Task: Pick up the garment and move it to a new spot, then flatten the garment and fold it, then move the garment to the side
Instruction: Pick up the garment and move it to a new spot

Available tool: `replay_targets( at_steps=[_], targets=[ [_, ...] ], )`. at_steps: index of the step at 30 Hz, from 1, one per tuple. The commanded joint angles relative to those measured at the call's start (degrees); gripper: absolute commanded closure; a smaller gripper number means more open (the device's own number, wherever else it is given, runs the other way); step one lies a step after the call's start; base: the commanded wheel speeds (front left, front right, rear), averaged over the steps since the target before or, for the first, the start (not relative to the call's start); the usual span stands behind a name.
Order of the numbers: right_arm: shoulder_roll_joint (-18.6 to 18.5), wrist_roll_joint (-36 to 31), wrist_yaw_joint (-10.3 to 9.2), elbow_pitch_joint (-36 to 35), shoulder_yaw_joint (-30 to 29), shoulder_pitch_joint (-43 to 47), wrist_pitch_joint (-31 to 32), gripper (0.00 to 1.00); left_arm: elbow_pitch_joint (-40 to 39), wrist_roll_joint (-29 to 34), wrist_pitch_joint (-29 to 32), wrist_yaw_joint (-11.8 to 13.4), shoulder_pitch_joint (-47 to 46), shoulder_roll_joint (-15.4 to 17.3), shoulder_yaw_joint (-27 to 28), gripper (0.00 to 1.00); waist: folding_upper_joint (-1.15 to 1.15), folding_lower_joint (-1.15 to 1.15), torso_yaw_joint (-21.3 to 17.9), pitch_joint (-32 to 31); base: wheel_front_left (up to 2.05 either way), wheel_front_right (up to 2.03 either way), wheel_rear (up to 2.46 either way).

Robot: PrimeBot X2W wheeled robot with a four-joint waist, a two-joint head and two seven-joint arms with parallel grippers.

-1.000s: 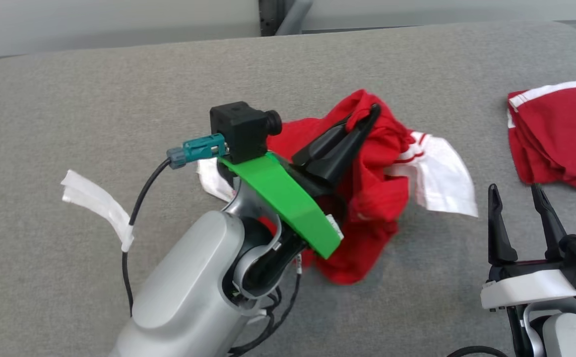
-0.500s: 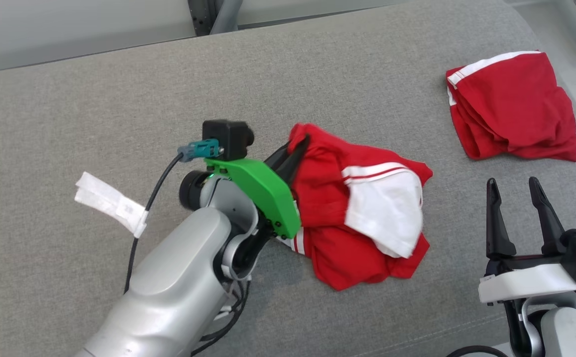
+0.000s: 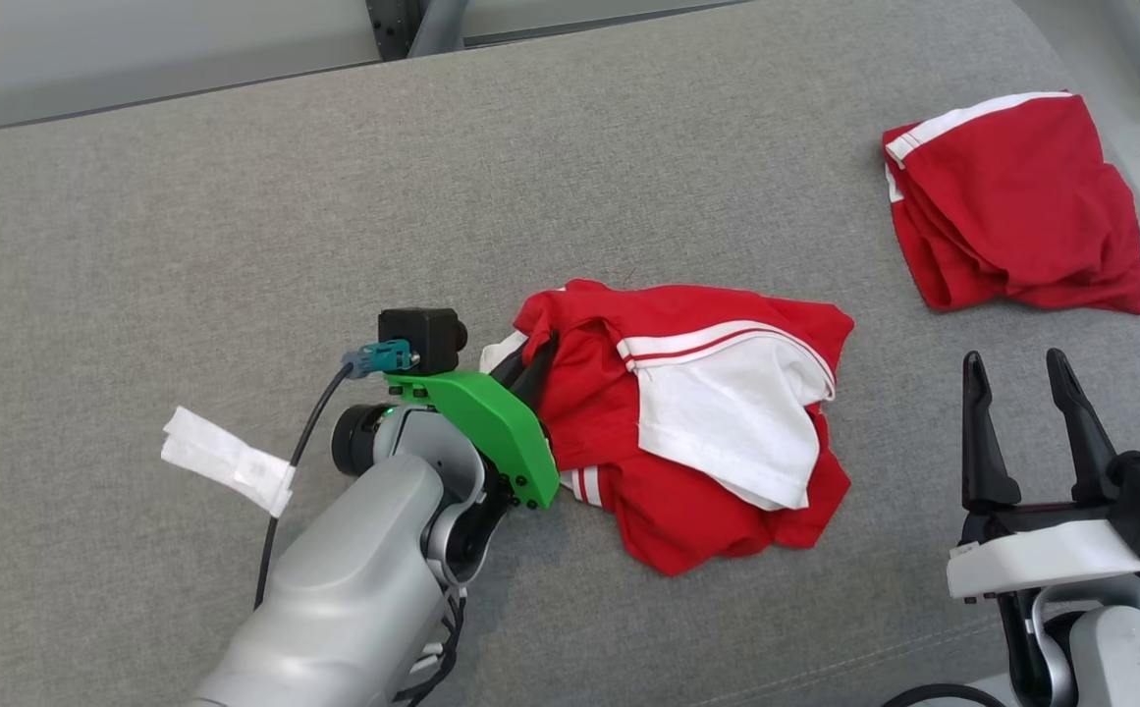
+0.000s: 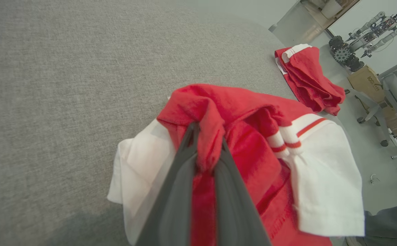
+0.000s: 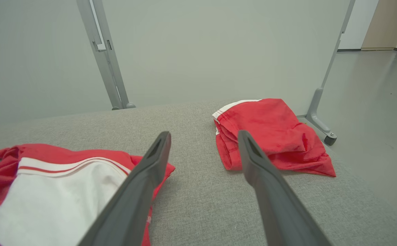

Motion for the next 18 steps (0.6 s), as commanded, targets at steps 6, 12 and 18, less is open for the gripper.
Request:
replay_targets(
  at_steps=[6,12,18],
  targets=[
    [-0.1,-0.9,-0.02,-0.2,-0.6,1.5,-0.1,0.0,-1.0,-2.0,-5.6,-1.1,1.3,-0.3,-0.1,0.0,0.0,0.0,0.9,-1.9,0.0,0.0,0.0],
    [-0.1,-2.3,-0.02,-1.7,-2.4,4.0,-0.1,0.0,-7.5,0.2,-10.3,2.5,8.4,3.0,2.2,0.0,0.0,0.0,2.3,-4.3,0.0,0.0,0.0],
    [-0.2,-4.3,-0.03,-3.1,-5.5,7.6,-0.1,0.0,-22.7,10.7,-10.9,8.1,24.3,7.7,11.0,0.0,0.0,0.0,5.0,-7.0,0.0,0.0,0.0]
  ],
)
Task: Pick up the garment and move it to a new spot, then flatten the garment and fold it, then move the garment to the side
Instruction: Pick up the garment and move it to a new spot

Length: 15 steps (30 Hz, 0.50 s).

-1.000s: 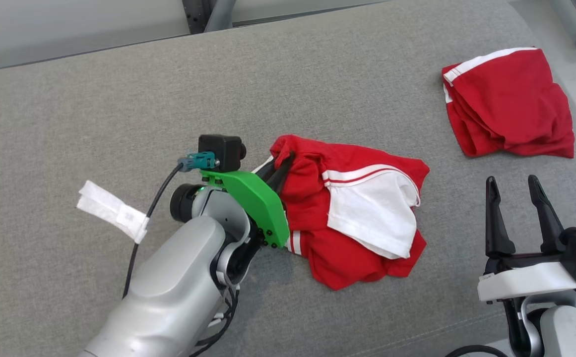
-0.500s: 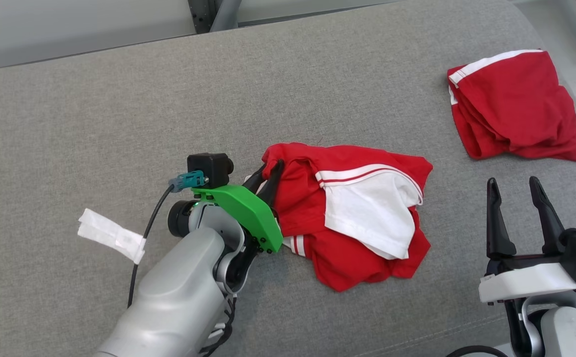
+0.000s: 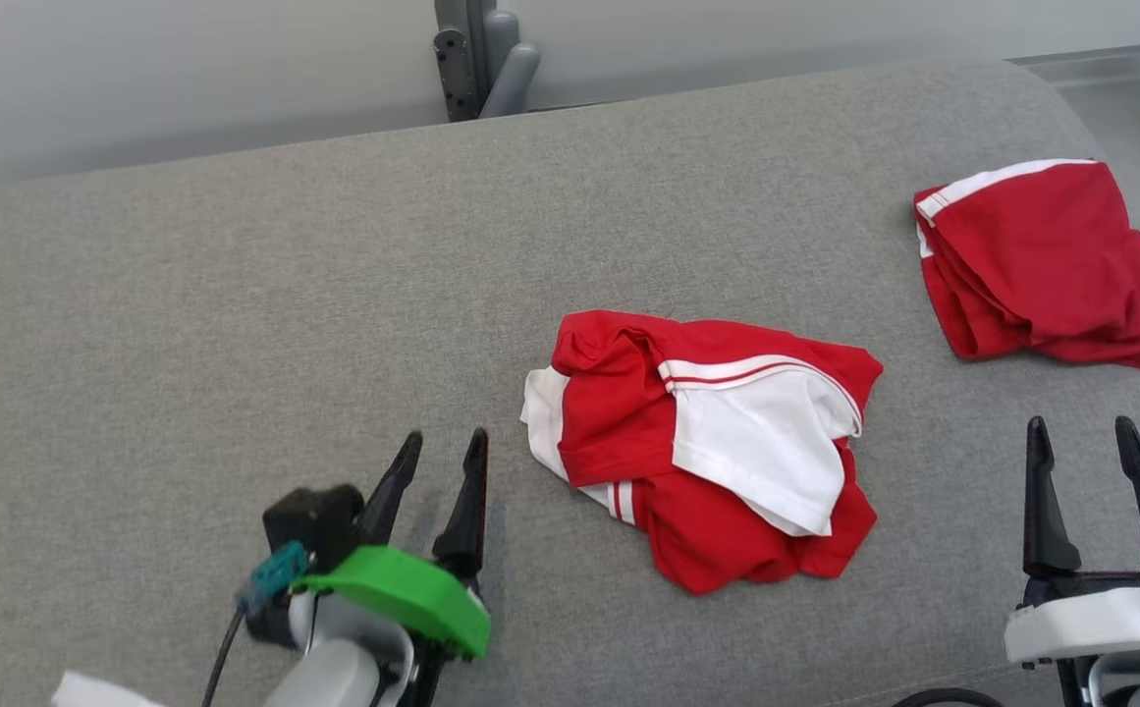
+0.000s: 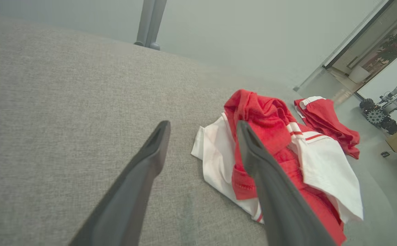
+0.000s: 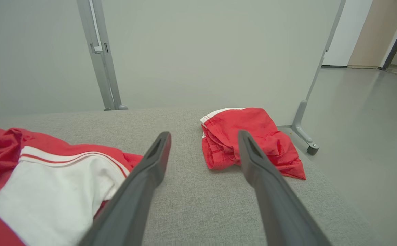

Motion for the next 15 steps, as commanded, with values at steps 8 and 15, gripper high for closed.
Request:
replay_targets(
  at_steps=[8,15],
  targets=[
    [-0.2,-2.6,-0.04,0.7,-2.1,5.5,-0.1,0.0,-12.2,17.7,-0.1,2.3,19.9,2.1,14.7,0.0,0.0,0.0,5.8,-4.7,0.0,0.0,0.0],
    [-0.2,-1.9,-0.04,1.5,-2.8,7.3,-0.1,0.0,-15.0,24.4,-0.1,-3.4,27.3,-2.3,24.2,0.0,0.0,0.0,9.2,-6.2,0.0,0.0,0.0]
  ],
)
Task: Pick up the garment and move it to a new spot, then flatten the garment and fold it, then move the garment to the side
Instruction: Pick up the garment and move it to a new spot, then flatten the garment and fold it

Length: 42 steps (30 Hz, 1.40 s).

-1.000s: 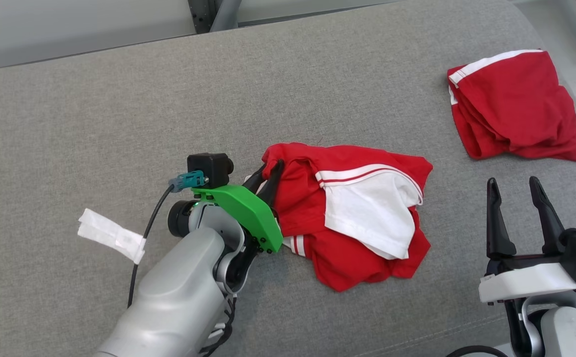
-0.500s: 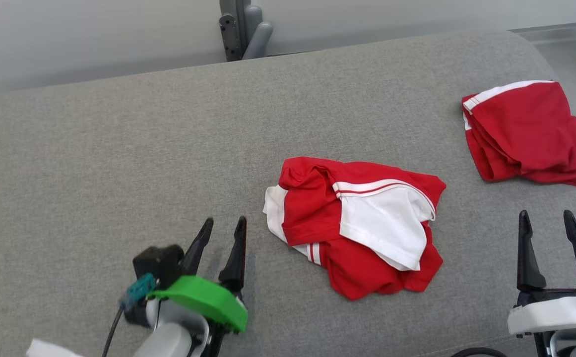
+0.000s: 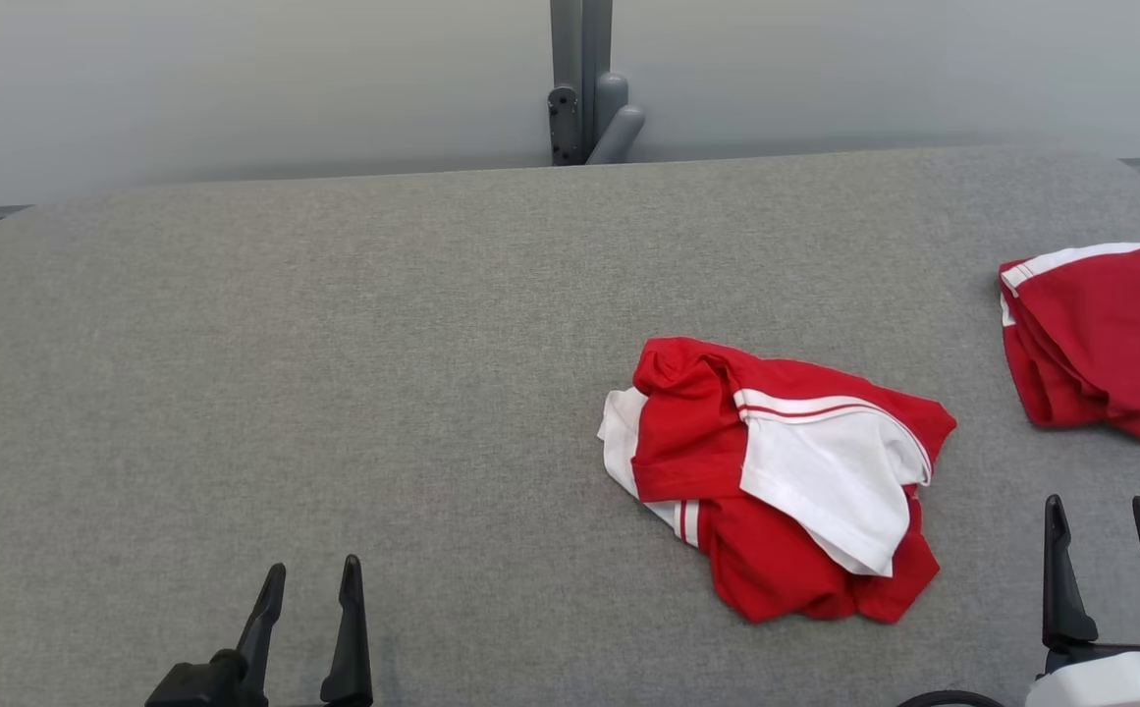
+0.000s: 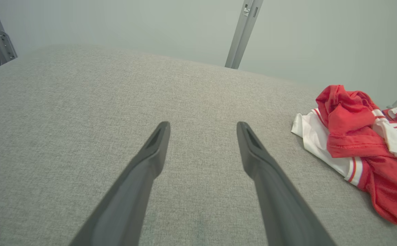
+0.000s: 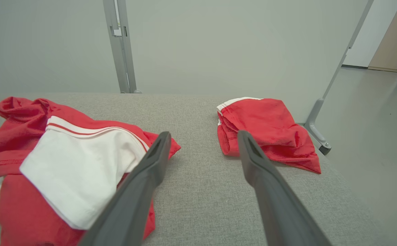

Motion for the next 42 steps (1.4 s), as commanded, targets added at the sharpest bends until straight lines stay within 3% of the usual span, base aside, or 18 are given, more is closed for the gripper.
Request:
replay_targets(
  at_steps=[1,4,16,31,36,39,40,42],
  targets=[
    [-0.2,0.4,-0.04,0.2,-0.2,0.9,-0.1,0.0,0.0,1.3,0.0,-1.8,0.9,-1.3,1.5,0.0,0.01,0.0,2.2,-1.5,0.0,0.0,0.0],
    [-0.2,0.2,-0.04,0.1,0.2,0.7,-0.1,0.0,-0.3,2.9,0.0,-3.8,-0.1,-3.1,3.2,0.0,0.01,0.0,2.4,-1.5,0.0,0.0,0.0],
    [-0.7,-0.2,-0.04,-0.1,0.6,1.5,-0.1,0.0,-0.1,8.1,0.0,-6.5,3.6,-5.2,10.9,0.0,0.01,0.0,0.7,-2.5,0.0,0.0,0.0],
    [-0.8,0.4,-0.04,0.4,1.3,1.8,-0.1,0.0,0.8,8.8,0.0,-9.2,3.7,-5.6,12.4,0.0,0.01,0.0,1.7,-2.6,0.0,0.0,0.0],
    [-0.8,0.6,-0.04,0.4,1.4,1.5,-0.1,0.0,3.2,4.8,0.0,-9.4,1.9,-5.7,9.0,0.0,0.01,0.0,1.9,-2.2,0.0,0.0,0.0],
    [-0.8,0.4,-0.04,0.5,2.0,0.6,-0.1,0.0,7.3,-2.1,0.4,-9.5,-0.8,-5.7,4.3,0.0,0.01,0.0,1.4,-1.6,0.0,0.0,0.0],
    [-0.7,0.3,-0.04,0.5,2.7,0.1,-0.1,0.0,9.5,-8.3,1.9,-8.9,-3.6,-5.6,0.6,0.0,0.01,0.0,0.8,-1.1,0.0,0.0,0.0],
    [-0.8,0.5,-0.04,0.5,3.2,0.0,-0.1,0.0,10.7,-13.3,4.4,-8.2,-6.5,-5.6,-3.8,0.0,0.01,0.0,-0.1,-0.7,0.0,0.0,0.0]
  ],
)
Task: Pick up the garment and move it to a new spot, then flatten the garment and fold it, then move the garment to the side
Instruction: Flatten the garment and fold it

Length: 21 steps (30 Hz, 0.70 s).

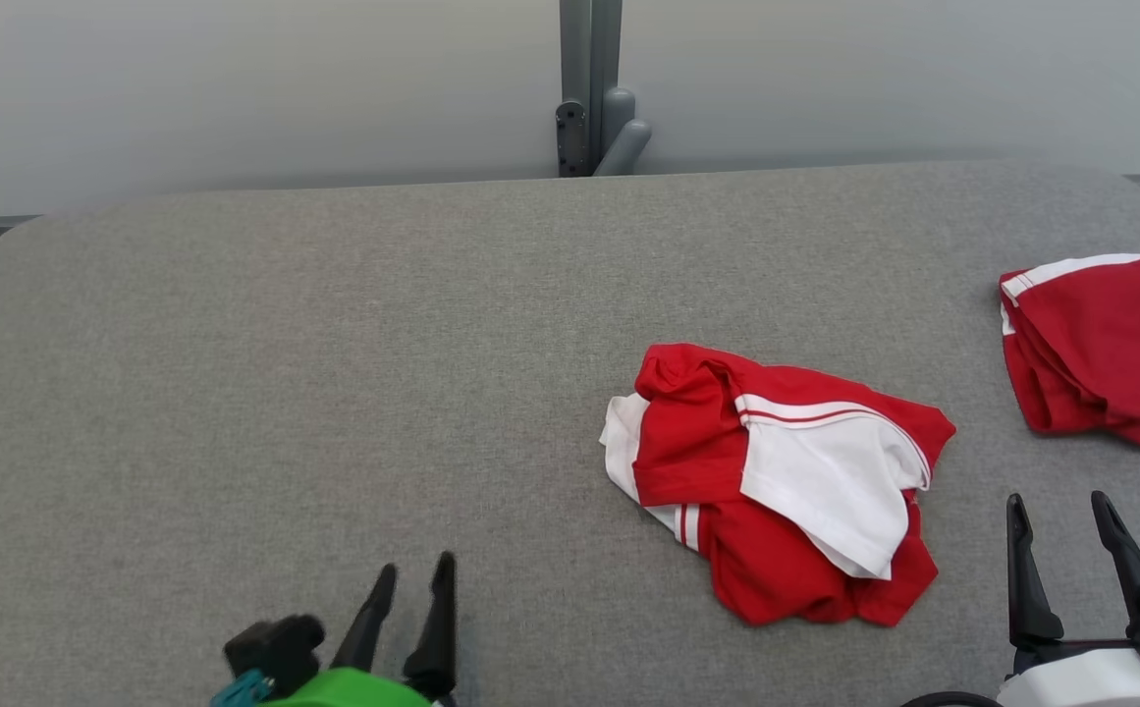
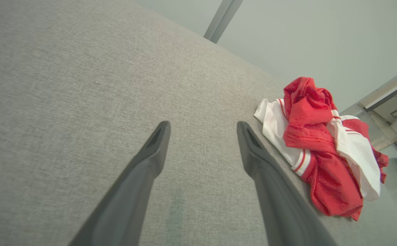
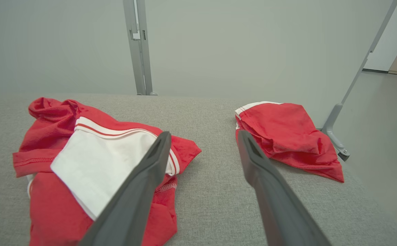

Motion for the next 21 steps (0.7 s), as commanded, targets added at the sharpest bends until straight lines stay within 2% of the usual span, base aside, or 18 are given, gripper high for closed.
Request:
replay_targets(
  at_steps=[1,4,5,6,9,12,15,18,21],
  targets=[
    [-0.4,0.2,-0.04,0.1,0.1,-0.3,-0.1,0.0,0.6,-2.8,1.6,0.9,-2.4,0.1,-2.6,0.0,0.0,0.0,-1.3,0.8,0.0,0.0,0.0],
    [-0.4,0.2,-0.04,0.0,0.3,-0.7,-0.1,0.0,1.3,-11.5,6.5,3.2,-6.4,0.1,-8.6,0.0,0.0,0.0,-2.8,1.4,0.0,0.0,0.0],
    [-0.4,0.2,-0.04,0.0,0.3,-0.7,-0.1,0.0,1.3,-11.5,6.5,3.2,-6.4,0.1,-8.6,0.0,0.0,0.0,-2.8,1.4,0.0,0.0,0.0],
    [-0.4,0.2,-0.04,0.0,0.3,-0.8,-0.1,0.0,1.0,-15.9,7.9,4.3,-7.4,0.1,-10.0,0.0,0.0,0.0,-3.4,1.6,0.0,0.0,0.0],
    [-0.4,0.4,-0.04,0.1,0.2,-1.3,-0.1,0.0,-0.1,-27.7,11.4,8.2,-11.1,0.1,-14.2,0.0,0.0,0.0,-5.1,2.5,0.0,0.0,0.0],
    [-0.3,0.6,-0.03,0.1,0.4,-1.8,-0.1,0.0,0.0,-35.8,12.6,12.8,-14.3,0.2,-16.5,0.0,0.0,0.0,-6.6,3.3,0.0,0.0,0.0],
    [-0.2,0.7,-0.04,0.1,0.1,-2.3,-0.1,0.0,1.4,-39.8,13.6,18.8,-18.5,0.1,-18.9,0.0,0.0,0.0,-7.5,4.0,0.0,0.0,0.0],
    [-0.1,0.9,-0.04,0.1,0.1,-2.4,-0.1,0.0,2.7,-43.2,15.2,22.7,-21.7,0.2,-20.6,0.0,0.0,0.0,-8.1,4.6,0.0,0.0,0.0],
    [0.0,1.0,-0.04,0.3,0.3,-2.8,-0.1,0.0,4.4,-45.2,16.3,25.3,-25.2,0.2,-21.6,0.0,0.0,0.0,-8.6,5.3,0.0,0.0,0.0]
  ],
)
